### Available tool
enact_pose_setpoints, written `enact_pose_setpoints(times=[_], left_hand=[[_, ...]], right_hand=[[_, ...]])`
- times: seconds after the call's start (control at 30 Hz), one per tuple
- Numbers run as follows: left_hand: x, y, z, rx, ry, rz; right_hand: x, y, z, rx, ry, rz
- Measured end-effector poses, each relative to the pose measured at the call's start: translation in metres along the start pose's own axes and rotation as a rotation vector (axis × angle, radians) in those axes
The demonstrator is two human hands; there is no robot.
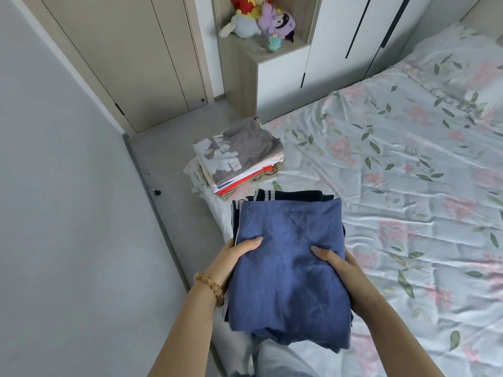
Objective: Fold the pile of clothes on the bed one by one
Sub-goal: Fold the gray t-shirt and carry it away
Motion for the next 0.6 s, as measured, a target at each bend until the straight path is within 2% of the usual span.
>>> enact_pose_setpoints(times=[0.17, 0.33, 0.47, 0.6], left_hand=[[0.070, -0.016, 0.029, 0.034, -0.020, 0.037], [0.146, -0.024, 0.096, 0.008, -0.017, 0.166], [0.199, -0.034, 0.177, -0.041, -0.114, 0.351], [0.234, -0.047, 0.275, -0.107, -0.219, 0.613]], right_hand=[[-0.023, 0.022, 0.070, -0.003, 0.005, 0.049], [-0.022, 0.028, 0.139, 0.111, 0.019, 0.137], [0.010, 0.030, 0.198, 0.281, 0.056, 0.241], [0.072, 0.038, 0.259, 0.467, 0.120, 0.362]])
Point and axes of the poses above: each hand's wrist, its own z-axis towards the middle knuckle, its own y-axis out of the palm, x = y × z, the point moved 6 cm from there along z, towards the middle knuckle, and after that the axes turned 14 degrees about -y, right-handed, at the moved point
